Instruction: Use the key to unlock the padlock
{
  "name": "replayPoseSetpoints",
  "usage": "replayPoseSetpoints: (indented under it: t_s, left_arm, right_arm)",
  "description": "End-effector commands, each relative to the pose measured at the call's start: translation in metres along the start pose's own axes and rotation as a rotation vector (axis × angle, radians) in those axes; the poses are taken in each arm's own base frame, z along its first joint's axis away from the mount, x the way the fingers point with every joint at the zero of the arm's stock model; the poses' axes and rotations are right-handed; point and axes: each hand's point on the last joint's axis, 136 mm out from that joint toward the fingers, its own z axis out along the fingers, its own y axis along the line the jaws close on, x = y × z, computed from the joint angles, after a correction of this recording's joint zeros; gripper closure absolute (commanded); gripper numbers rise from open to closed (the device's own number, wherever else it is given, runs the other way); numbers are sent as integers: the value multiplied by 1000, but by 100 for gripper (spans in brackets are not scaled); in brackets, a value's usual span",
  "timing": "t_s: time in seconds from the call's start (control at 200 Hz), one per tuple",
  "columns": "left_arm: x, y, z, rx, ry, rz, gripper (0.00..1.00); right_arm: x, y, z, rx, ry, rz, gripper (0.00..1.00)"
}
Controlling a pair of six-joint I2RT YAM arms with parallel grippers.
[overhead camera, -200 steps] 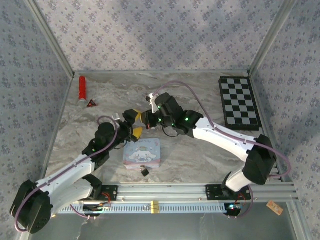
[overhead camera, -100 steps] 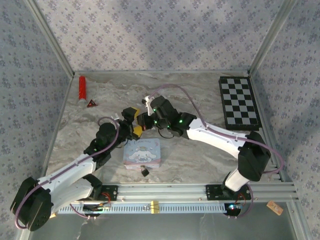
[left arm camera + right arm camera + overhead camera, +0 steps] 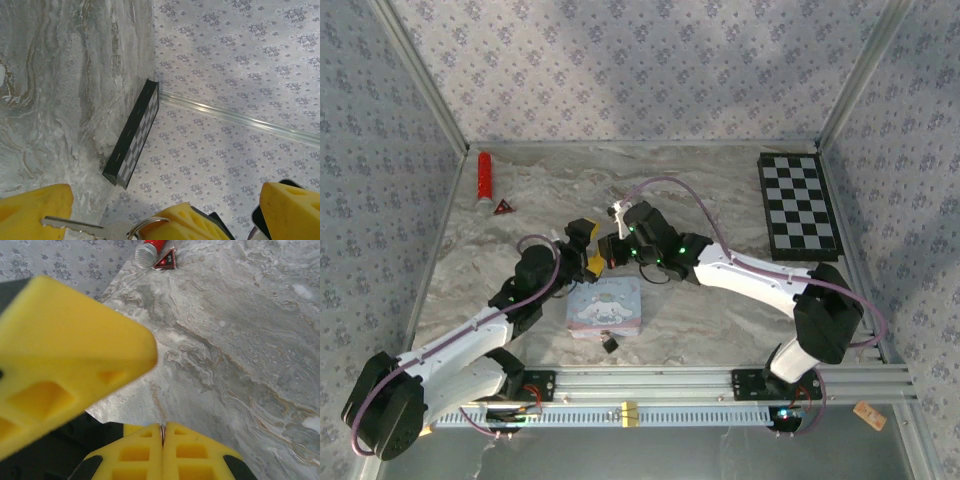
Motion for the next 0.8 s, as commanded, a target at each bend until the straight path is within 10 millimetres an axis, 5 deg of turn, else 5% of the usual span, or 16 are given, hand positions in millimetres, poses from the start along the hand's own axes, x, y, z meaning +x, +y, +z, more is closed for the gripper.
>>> replayPoseSetpoints:
  t_s: [0.0, 0.795]
  left_arm:
    - [-1, -18, -2, 66, -8, 20, 6]
    - [-9, -13, -3, 34, -26, 55, 33]
  right_arm:
    - [14, -11, -8, 50, 31, -19, 100]
    - [14, -4, -9, 26, 25, -53, 100]
